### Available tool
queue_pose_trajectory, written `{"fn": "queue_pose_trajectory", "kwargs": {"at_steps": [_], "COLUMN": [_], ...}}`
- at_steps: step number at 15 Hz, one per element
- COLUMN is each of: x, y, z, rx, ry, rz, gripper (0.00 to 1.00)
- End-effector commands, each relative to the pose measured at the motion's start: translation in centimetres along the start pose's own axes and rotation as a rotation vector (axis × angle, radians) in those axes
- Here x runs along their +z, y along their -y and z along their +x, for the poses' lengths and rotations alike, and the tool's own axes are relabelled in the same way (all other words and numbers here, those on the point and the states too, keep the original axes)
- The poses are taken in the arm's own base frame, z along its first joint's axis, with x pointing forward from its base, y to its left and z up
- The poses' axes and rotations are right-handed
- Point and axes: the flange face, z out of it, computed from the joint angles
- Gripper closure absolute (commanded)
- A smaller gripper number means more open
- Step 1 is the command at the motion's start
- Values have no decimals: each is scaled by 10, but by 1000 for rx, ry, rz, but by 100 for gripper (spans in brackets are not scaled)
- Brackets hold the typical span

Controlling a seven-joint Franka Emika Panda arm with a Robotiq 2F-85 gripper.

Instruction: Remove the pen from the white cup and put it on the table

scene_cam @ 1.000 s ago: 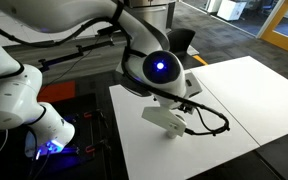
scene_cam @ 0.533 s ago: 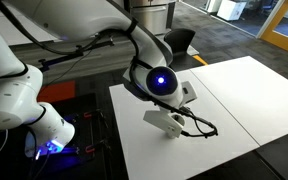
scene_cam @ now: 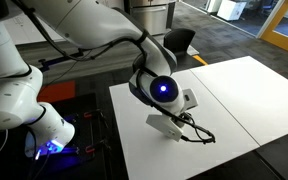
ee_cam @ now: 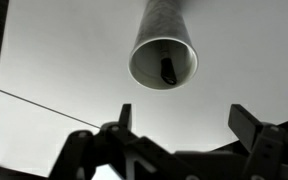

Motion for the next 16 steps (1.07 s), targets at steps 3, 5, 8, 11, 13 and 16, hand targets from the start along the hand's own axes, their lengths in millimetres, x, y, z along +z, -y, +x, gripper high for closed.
{"fn": "queue_pose_trajectory", "kwargs": {"at_steps": [3,5,8,11,13,16], "x": [11,17,27,37,43,48], "y": [-14,-14,-14,-12,-12,-13], "z": [-2,-3,-5,-7,-6,-6], "rx": [-1,-3,-2,-4,-8,-11], "ry": [-3,10,21,32,37,42], "rz": [-7,3,18,34,42,49], "gripper": [24,26,22,30,41,48]}}
